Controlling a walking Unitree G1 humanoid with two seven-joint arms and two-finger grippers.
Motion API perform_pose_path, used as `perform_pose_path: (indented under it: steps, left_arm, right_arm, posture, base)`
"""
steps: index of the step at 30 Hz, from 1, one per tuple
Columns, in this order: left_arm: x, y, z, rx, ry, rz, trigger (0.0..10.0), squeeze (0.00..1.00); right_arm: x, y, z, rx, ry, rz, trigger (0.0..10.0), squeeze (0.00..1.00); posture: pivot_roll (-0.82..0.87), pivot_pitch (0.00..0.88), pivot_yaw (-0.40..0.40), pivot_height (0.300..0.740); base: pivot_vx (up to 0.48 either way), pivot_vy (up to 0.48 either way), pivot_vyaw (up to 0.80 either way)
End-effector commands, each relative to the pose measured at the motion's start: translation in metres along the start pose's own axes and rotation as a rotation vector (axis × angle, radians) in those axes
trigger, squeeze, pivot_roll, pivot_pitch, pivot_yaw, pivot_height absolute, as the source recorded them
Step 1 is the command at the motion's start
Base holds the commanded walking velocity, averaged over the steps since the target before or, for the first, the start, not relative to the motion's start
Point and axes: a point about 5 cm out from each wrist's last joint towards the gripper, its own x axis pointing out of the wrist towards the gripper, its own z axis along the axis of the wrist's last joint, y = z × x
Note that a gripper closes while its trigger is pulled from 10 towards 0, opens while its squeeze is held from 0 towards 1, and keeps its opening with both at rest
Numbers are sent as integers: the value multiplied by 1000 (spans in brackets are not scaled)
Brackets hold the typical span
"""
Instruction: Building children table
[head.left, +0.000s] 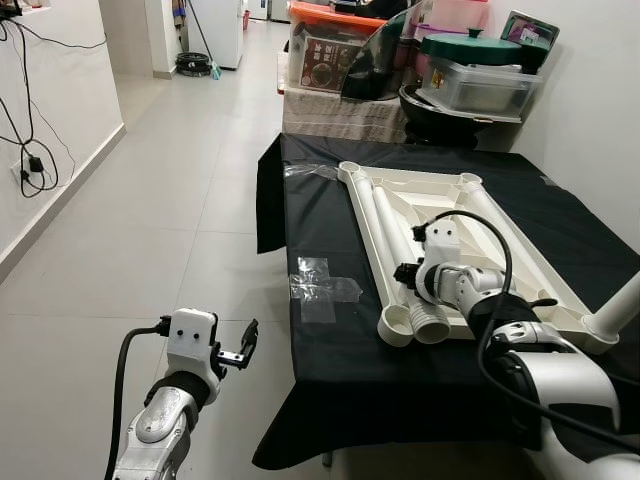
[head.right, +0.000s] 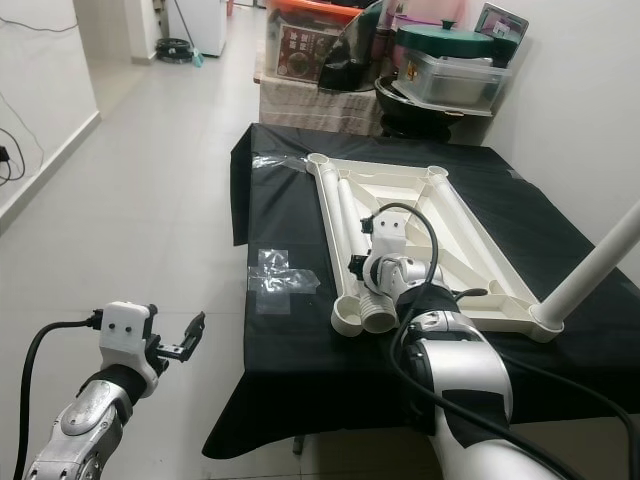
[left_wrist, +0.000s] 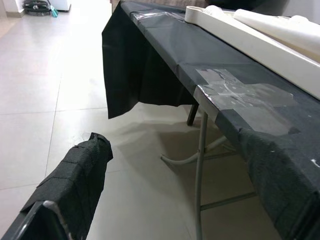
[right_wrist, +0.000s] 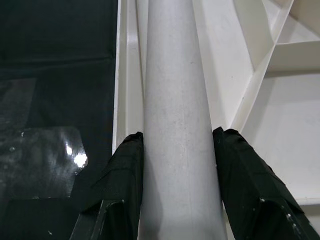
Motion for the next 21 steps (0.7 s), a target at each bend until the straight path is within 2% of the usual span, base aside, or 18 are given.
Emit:
perform_pose_path:
  steps: [1,4,5,6,7,9,10,11,13,18,21]
  left_arm:
    - [0,-2,-4,2,16,-7,10000,0]
    - [0,-2,-4,2,17,-8,10000,0]
    - [0,-2,-4,2,17,-9,10000,0]
    - [0,-2,-4,2,17,-9,10000,0]
    - [0,-3,-3,0,14,-13,10000,0]
    - [0,-3,-3,0,14,-13,10000,0]
    - [1,-3,-2,-5,10,-18,10000,0]
    - [1,-3,-2,-5,10,-18,10000,0]
    - [0,-4,-1,-10,4,-34,10000,0]
    - [1,-4,0,-8,3,-41,10000,0]
    - [1,-4,1,-6,1,-41,10000,0]
  right_arm:
    - [1,0,-4,17,18,20,0,0]
    - [0,2,0,11,8,32,0,0]
    - [-1,3,2,5,6,35,5490,0]
    - [-1,3,2,5,6,35,5490,0]
    - [-2,4,8,33,-18,51,10000,0]
    - [-2,4,8,33,-18,51,10000,0]
    - [-5,9,21,76,-87,96,10000,0]
    - [-5,9,21,76,-87,96,10000,0]
    - [-11,25,41,112,-182,225,10000,0]
    - [-15,38,52,79,-233,291,10000,0]
    - [-16,38,54,77,-246,291,10000,0]
  posture:
    - [91,0,-142,740]
    - [91,0,-142,740]
    - [89,0,-140,740]
    - [89,0,-140,740]
    - [91,0,-139,740]
    - [91,0,-139,740]
    - [90,0,-136,740]
    - [90,0,-136,740]
    - [89,0,-131,740]
    - [92,0,-128,740]
    - [93,0,-128,740]
  base:
    - [0,0,0]
    - [0,0,0]
    - [0,0,0]
    - [0,0,0]
    - [0,0,0]
    - [0,0,0]
    - [0,0,0]
    - [0,0,0]
    - [0,0,0]
    - [0,0,0]
    - [0,0,0]
